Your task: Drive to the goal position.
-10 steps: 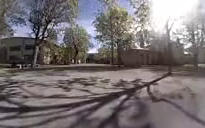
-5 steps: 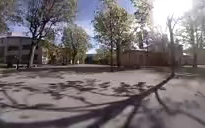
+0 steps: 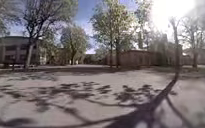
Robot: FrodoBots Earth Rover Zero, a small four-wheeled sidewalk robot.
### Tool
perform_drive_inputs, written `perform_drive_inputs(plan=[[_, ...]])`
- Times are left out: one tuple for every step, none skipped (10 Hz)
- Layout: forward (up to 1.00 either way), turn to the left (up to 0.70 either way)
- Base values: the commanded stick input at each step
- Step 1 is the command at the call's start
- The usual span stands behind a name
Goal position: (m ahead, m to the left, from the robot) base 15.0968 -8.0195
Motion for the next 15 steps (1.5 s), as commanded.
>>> perform_drive_inputs(plan=[[1.0,0.0],[1.0,0.0],[1.0,0.0],[1.0,0.0],[1.0,0.0],[1.0,0.0],[1.0,0.0],[1.0,0.0],[1.0,0.0],[1.0,0.0],[1.0,0.34],[1.0,0.0],[1.0,0.0],[1.0,0.0],[1.0,0.0]])
